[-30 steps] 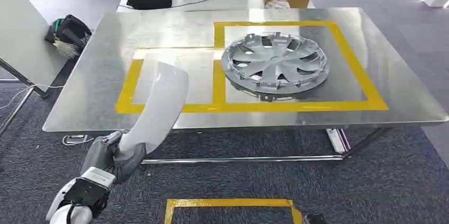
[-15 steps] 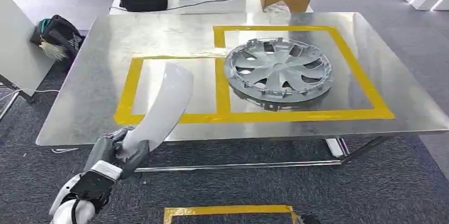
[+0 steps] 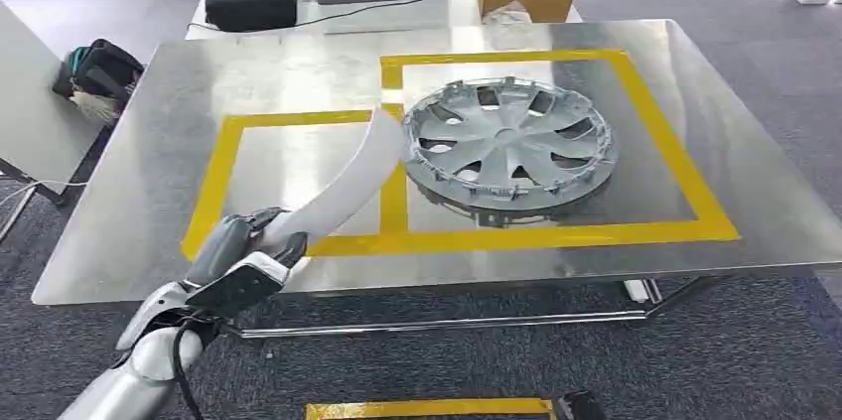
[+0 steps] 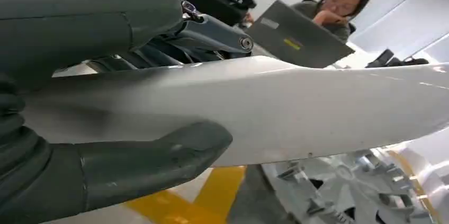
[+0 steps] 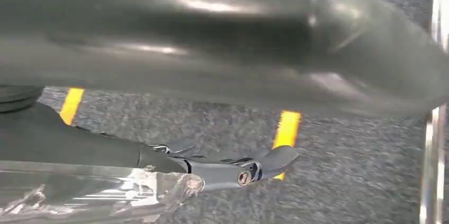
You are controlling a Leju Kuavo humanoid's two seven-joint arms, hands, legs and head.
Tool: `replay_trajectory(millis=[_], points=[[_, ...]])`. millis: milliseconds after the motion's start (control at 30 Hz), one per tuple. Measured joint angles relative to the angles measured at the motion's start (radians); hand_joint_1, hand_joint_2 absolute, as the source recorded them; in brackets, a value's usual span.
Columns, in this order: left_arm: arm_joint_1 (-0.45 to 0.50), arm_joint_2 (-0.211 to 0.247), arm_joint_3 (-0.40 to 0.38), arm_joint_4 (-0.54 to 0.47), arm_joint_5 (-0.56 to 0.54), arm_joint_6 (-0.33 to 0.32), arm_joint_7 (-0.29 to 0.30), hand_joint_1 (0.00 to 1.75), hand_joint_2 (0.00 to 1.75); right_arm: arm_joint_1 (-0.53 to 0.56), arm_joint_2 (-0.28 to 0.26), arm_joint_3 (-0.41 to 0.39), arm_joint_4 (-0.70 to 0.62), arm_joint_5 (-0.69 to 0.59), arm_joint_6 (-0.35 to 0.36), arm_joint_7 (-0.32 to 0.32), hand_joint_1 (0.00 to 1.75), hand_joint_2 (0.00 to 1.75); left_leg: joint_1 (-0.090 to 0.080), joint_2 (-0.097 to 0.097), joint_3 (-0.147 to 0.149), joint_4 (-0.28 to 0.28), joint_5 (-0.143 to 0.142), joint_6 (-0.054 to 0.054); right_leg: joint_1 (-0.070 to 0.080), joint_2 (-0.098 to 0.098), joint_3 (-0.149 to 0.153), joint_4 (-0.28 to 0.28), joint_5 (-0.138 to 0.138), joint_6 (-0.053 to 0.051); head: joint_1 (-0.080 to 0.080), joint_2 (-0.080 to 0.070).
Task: Take the parts from the cabinet and place them on the table.
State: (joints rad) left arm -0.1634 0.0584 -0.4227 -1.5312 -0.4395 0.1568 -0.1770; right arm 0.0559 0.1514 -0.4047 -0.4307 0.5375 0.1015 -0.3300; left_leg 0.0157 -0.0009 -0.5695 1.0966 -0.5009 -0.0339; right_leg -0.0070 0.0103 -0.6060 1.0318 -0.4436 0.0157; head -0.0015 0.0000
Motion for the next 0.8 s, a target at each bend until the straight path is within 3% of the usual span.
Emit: replay_trajectory(millis=[33, 67, 100, 133, 167, 267, 300, 333, 367, 400, 467, 500, 567, 600, 633, 667, 700, 767, 800], points=[[-0.014, 0.000, -0.005, 0.010, -0.010, 0.003, 0.009, 1.75, 1.75, -0.004, -0.002, 0.010, 0.002, -0.008, 0.000, 0.005, 0.00, 0.00, -0.001, 0.000, -0.037, 0.056, -0.015, -0.002, 0.000, 0.000, 0.004, -0.001, -0.002, -0.003, 0.002, 0.000], [-0.029, 0.002, -0.011, 0.026, -0.025, 0.009, 0.024, 1.75, 1.75, -0.008, -0.005, 0.024, 0.004, -0.020, 0.000, 0.011, 0.00, 0.00, -0.001, 0.000, -0.103, 0.148, -0.052, -0.005, 0.003, 0.000, 0.009, -0.001, -0.008, -0.010, 0.002, 0.000], [-0.034, 0.003, -0.017, 0.038, -0.038, 0.014, 0.034, 1.75, 1.75, -0.008, -0.007, 0.035, 0.006, -0.032, -0.001, 0.016, 0.00, 0.00, -0.001, 0.000, -0.143, 0.194, -0.078, -0.004, 0.004, 0.002, 0.014, -0.001, -0.014, -0.013, 0.001, 0.000], [-0.039, 0.003, -0.021, 0.047, -0.049, 0.017, 0.042, 1.75, 1.75, -0.008, -0.008, 0.047, 0.006, -0.041, -0.003, 0.020, 0.00, 0.00, -0.002, 0.000, -0.168, 0.205, -0.081, -0.003, 0.006, 0.006, 0.021, -0.001, -0.019, -0.014, 0.002, 0.000], [-0.044, 0.003, -0.024, 0.054, -0.059, 0.020, 0.051, 1.75, 1.75, -0.007, -0.010, 0.056, 0.008, -0.048, -0.004, 0.023, 0.00, 0.00, -0.004, 0.000, -0.174, 0.190, -0.063, 0.000, 0.007, 0.009, 0.027, -0.001, -0.024, -0.015, 0.001, 0.000], [-0.082, 0.006, -0.030, 0.081, -0.101, 0.035, 0.087, 1.75, 1.75, -0.008, -0.013, 0.087, 0.009, -0.075, -0.010, 0.031, 0.00, 0.00, -0.018, 0.000, -0.110, -0.038, 0.127, 0.026, 0.009, 0.016, 0.055, -0.003, -0.044, -0.011, 0.001, 0.000], [-0.096, 0.008, -0.032, 0.091, -0.126, 0.043, 0.110, 1.75, 1.75, -0.010, -0.013, 0.099, 0.010, -0.091, -0.012, 0.035, 0.00, 0.00, -0.027, -0.001, -0.101, -0.086, 0.135, 0.034, 0.014, 0.018, 0.059, 0.002, -0.050, -0.006, 0.002, 0.000], [-0.107, 0.008, -0.035, 0.101, -0.153, 0.047, 0.140, 1.75, 1.75, -0.010, -0.014, 0.110, 0.010, -0.106, -0.014, 0.043, 0.00, 0.00, -0.025, -0.001, -0.099, -0.091, 0.109, 0.029, 0.015, 0.020, 0.056, 0.000, -0.055, 0.000, 0.002, 0.000], [-0.115, 0.008, -0.038, 0.108, -0.190, 0.050, 0.176, 1.75, 1.75, -0.009, -0.016, 0.122, 0.010, -0.121, -0.016, 0.052, 0.00, 0.00, -0.025, -0.001, -0.096, -0.091, 0.126, 0.030, 0.015, 0.019, 0.052, -0.004, -0.061, 0.005, 0.004, 0.000], [-0.124, 0.008, -0.042, 0.117, -0.227, 0.051, 0.207, 1.75, 1.75, -0.008, -0.016, 0.134, 0.009, -0.133, -0.017, 0.059, 0.00, 0.00, -0.027, -0.001, -0.094, -0.091, 0.124, 0.033, 0.013, 0.019, 0.051, -0.009, -0.065, 0.010, 0.001, 0.000], [-0.145, 0.011, -0.045, 0.140, -0.313, 0.058, 0.257, 1.75, 1.75, -0.007, -0.025, 0.160, 0.002, -0.165, -0.017, 0.075, 0.00, 0.00, -0.015, -0.001, -0.074, -0.106, 0.124, 0.040, 0.016, 0.016, 0.067, -0.005, -0.077, 0.022, 0.001, 0.000], [-0.155, 0.012, -0.046, 0.151, -0.357, 0.072, 0.277, 1.75, 1.75, -0.007, -0.026, 0.172, -0.001, -0.181, -0.017, 0.081, 0.00, 0.00, -0.013, 0.000, -0.068, -0.107, 0.118, 0.047, 0.016, 0.008, 0.054, 0.027, -0.094, 0.028, 0.009, 0.000], [-0.176, 0.014, -0.055, 0.175, -0.465, 0.093, 0.325, 1.75, 1.75, -0.007, -0.031, 0.200, -0.005, -0.203, -0.017, 0.093, 0.00, 0.00, -0.013, 0.000, -0.059, -0.107, 0.109, 0.052, 0.009, 0.001, -0.039, 0.188, -0.164, 0.038, 0.010, 0.000], [-0.181, 0.015, -0.058, 0.186, -0.508, 0.098, 0.347, 1.75, 1.75, -0.005, -0.033, 0.211, -0.008, -0.211, -0.018, 0.097, 0.00, 0.00, -0.013, 0.000, -0.055, -0.106, 0.104, 0.053, 0.007, 0.001, -0.082, 0.254, -0.184, 0.041, 0.009, 0.000], [-0.183, 0.018, -0.059, 0.198, -0.541, 0.100, 0.364, 1.75, 1.75, -0.002, -0.034, 0.224, -0.010, -0.219, -0.018, 0.102, 0.00, 0.00, -0.012, 0.000, -0.049, -0.106, 0.098, 0.051, 0.004, 0.000, -0.119, 0.296, -0.182, 0.047, 0.010, 0.000], [-0.184, 0.019, -0.059, 0.206, -0.577, 0.099, 0.382, 1.75, 1.75, 0.002, -0.037, 0.234, -0.013, -0.233, -0.021, 0.108, 0.00, 0.00, -0.010, 0.000, -0.042, -0.106, 0.093, 0.049, 0.001, -0.001, -0.127, 0.284, -0.153, 0.050, 0.008, 0.000], [-0.188, 0.021, -0.060, 0.215, -0.625, 0.098, 0.405, 1.75, 1.75, 0.005, -0.039, 0.248, -0.018, -0.251, -0.026, 0.115, 0.00, 0.00, -0.008, -0.001, -0.033, -0.105, 0.085, 0.045, -0.002, -0.001, -0.114, 0.229, -0.102, 0.055, 0.010, 0.000], [-0.198, 0.024, -0.059, 0.234, -0.698, 0.092, 0.441, 1.75, 1.75, 0.008, -0.046, 0.278, -0.029, -0.280, -0.035, 0.121, 0.00, 0.00, -0.001, -0.002, -0.009, -0.103, 0.068, 0.032, -0.011, -0.005, -0.048, 0.049, 0.018, 0.064, 0.010, 0.000], [-0.204, 0.029, -0.057, 0.246, -0.723, 0.086, 0.455, 1.75, 1.75, 0.010, -0.046, 0.292, -0.031, -0.294, -0.040, 0.126, 0.00, 0.00, -0.007, -0.002, -0.007, -0.102, 0.060, 0.023, -0.013, -0.004, -0.030, 0.011, 0.027, 0.071, 0.013, 0.000]])
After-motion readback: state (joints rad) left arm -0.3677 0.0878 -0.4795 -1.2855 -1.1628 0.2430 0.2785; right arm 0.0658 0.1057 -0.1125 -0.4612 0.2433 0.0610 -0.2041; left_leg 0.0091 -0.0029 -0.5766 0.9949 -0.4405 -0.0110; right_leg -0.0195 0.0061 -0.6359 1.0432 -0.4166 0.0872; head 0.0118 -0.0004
